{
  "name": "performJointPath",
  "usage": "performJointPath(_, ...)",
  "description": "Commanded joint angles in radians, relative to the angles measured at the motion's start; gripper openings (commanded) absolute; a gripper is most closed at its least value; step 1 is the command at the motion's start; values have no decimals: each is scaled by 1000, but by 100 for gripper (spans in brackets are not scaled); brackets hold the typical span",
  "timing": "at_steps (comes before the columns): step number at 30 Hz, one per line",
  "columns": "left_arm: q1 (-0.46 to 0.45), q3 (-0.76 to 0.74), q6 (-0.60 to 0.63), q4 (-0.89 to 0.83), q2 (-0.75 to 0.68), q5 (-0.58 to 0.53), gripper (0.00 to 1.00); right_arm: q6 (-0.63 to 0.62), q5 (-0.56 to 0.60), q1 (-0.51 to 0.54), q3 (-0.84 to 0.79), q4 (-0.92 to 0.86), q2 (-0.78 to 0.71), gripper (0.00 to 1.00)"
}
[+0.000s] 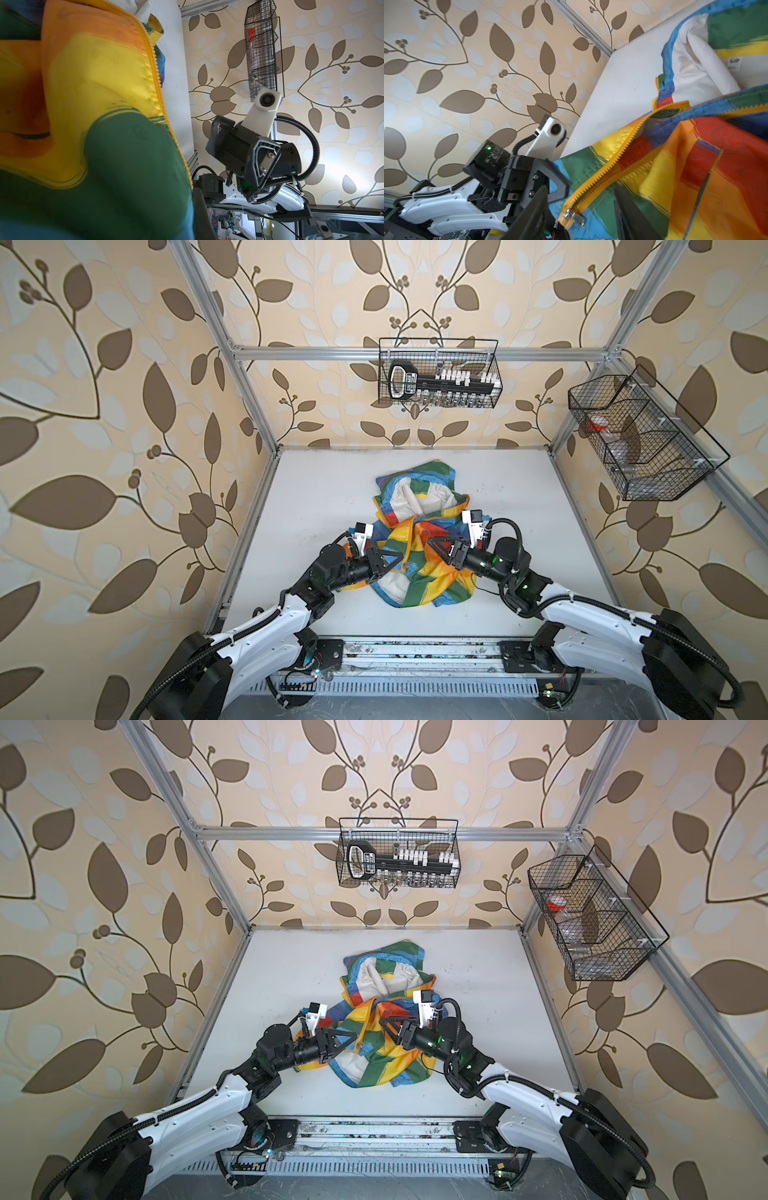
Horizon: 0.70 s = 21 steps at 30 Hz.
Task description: Zip up the jacket
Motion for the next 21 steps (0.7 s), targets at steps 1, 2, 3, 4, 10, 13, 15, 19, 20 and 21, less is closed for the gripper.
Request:
performJointPath(1,7,20,33,13,-21,38,0,33,-47,-1,40,-27,83,50)
performJointPath(2,7,18,31,13,-21,38,0,47,-50,1,58,-12,113,50)
performJointPath(3,7,15,31,14,-22,36,0,61,-51,3,72,9,136,51)
performJointPath(4,7,13,31,15,-21,34,0,74,-51,6,83,25,161,51)
performJointPath(10,7,7,23,25,-22,36,0,125,-73,41,157,130,305,53)
performJointPath(13,7,7,19,24,-27,34,0,165,-88,54,171,197,373,52)
performJointPath(15,7,7,19,22,-31,33,0,191,-91,57,170,240,408,48)
performJointPath(19,7,4,16,6,-39,28,0,224,-94,57,162,308,437,23)
performJointPath(20,7,3,14,-7,-44,23,0,229,-96,57,161,316,442,15)
performJointPath(21,7,3,14,-28,-51,15,0,232,-93,58,161,320,447,8)
